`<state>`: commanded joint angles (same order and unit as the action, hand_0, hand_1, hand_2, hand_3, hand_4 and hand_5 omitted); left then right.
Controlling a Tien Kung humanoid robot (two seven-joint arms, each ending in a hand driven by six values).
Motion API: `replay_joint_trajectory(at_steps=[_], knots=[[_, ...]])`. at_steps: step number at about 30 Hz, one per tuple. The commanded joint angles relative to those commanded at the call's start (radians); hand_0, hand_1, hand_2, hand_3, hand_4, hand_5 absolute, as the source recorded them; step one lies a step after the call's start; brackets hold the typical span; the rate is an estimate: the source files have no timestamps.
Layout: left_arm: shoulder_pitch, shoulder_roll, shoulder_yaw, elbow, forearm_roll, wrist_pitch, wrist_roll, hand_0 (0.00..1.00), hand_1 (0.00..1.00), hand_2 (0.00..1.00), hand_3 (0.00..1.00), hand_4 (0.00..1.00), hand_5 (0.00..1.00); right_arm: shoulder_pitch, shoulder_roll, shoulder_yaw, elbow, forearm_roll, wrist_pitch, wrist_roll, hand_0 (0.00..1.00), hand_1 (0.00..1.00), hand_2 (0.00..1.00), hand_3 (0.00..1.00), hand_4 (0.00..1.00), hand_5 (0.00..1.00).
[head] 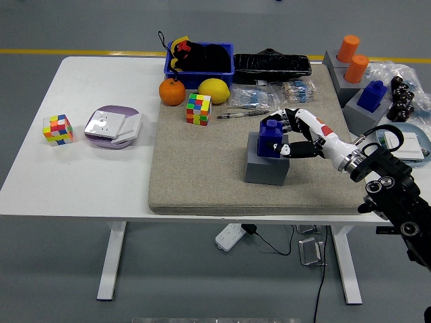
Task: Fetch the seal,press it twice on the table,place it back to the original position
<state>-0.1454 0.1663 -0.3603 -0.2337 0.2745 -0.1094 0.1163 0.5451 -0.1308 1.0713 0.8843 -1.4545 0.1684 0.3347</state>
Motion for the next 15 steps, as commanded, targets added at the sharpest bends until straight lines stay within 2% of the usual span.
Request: replay_joint_trajectory(at_steps=[2,3,8,9,14,15], knots=[[0.0,0.0,0.0,0.0,0.0,0.0,0.0,0.815,0.816,0.787,0.836,0.798,0.395,0.0,0.0,0.0,-0.001,0.0,0.0,-0.001,0.531,0.473,0.472,0.539,0.669,0.002],[0.0,0.0,0.0,0.0,0.0,0.0,0.0,0.815,0.816,0.787,0.837,0.8,0.399,0.0,0.0,0.0,-0.002,0.0,0.001,-0.001,0.752,0.685,0.64,0.747,0.854,0.002],[0.0,-0.001,0.001,0.0,-0.001,-0.001,0.0,0.815,0.816,0.787,0.837,0.8,0.399,-0.001,0.0,0.001,-0.005,0.001,0.003,0.0,0.752,0.685,0.64,0.747,0.854,0.002],[0.001,-0.001,0.001,0.0,-0.001,-0.001,0.0,0.815,0.816,0.787,0.837,0.8,0.397,-0.001,0.0,0.0,-0.005,0.001,0.003,0.0,0.792,0.729,0.695,0.782,0.905,0.002],[0.001,-0.001,0.001,0.001,-0.002,-0.001,-0.001,0.815,0.816,0.787,0.837,0.8,0.397,-0.001,0.001,-0.001,-0.005,-0.001,0.005,0.004,0.792,0.729,0.695,0.782,0.905,0.002],[0.001,-0.001,0.001,0.0,-0.002,-0.001,-0.001,0.815,0.816,0.787,0.837,0.801,0.401,-0.001,0.0,-0.001,-0.005,-0.001,0.005,0.005,0.805,0.776,0.75,0.817,0.951,0.002]])
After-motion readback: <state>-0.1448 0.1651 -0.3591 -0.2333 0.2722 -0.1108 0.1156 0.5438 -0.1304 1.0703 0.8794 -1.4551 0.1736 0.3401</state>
